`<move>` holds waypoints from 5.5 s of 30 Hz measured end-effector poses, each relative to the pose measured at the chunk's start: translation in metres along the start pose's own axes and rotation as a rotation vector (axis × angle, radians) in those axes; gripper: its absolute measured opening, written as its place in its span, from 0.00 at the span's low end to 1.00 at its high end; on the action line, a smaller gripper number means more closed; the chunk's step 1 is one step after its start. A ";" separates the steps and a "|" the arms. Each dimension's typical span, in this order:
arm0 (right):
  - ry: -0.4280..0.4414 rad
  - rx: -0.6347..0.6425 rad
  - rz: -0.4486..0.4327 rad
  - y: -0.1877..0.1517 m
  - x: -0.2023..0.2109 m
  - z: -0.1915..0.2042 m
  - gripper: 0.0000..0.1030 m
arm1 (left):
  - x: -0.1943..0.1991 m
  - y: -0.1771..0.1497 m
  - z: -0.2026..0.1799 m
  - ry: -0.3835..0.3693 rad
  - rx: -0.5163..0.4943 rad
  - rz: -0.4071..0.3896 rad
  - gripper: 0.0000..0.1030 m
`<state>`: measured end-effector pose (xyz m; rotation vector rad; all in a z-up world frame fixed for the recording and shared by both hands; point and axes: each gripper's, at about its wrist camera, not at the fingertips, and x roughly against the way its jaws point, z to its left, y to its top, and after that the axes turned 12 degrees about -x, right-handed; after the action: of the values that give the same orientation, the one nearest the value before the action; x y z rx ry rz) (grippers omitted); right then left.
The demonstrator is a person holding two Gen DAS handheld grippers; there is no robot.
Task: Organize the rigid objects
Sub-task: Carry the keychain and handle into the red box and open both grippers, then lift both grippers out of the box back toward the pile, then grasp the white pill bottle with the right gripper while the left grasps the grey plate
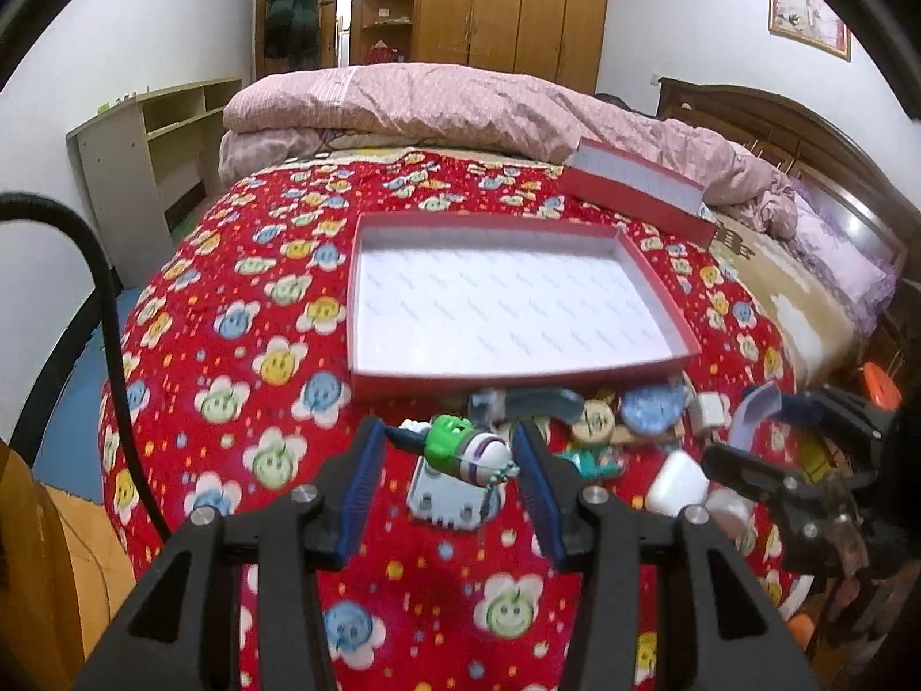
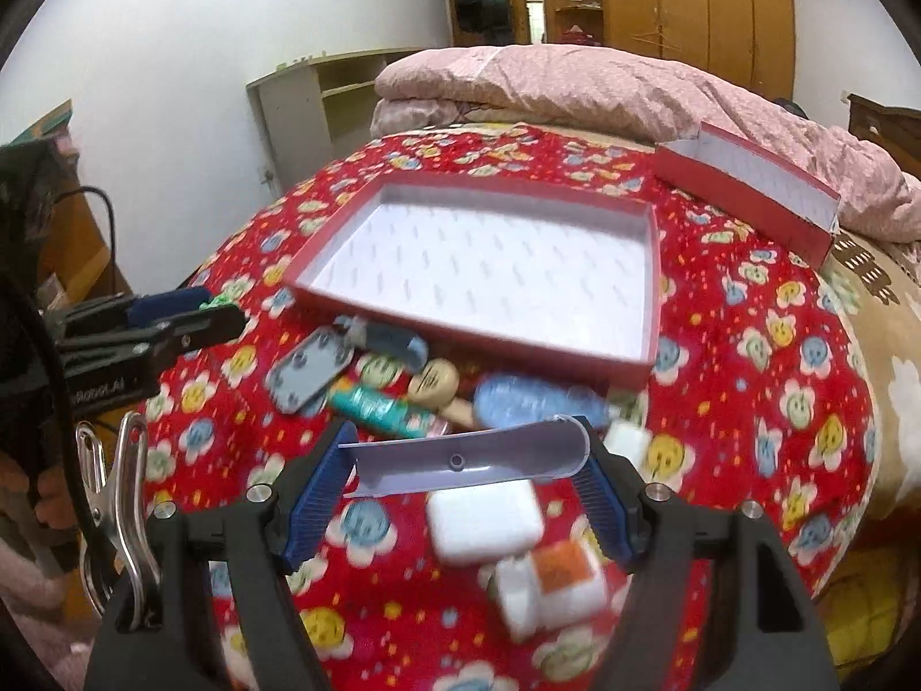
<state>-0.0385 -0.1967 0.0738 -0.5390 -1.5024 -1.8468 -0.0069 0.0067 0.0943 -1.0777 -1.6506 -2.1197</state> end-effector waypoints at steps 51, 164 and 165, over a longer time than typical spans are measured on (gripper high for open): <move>-0.111 -0.155 0.082 0.138 -0.154 -0.042 0.73 | -0.173 0.108 0.030 0.051 0.029 0.129 0.45; -0.062 -0.005 0.029 -0.052 0.002 -0.062 0.85 | -0.076 -0.025 -0.005 0.028 0.002 0.184 0.74; -0.058 0.001 0.032 -0.053 0.001 -0.061 0.85 | -0.078 -0.026 -0.004 0.030 0.003 0.186 0.74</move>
<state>-0.0715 -0.2504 0.0239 -0.6172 -1.5235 -1.8207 0.0303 -0.0075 0.0225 -1.1451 -1.4780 -2.0044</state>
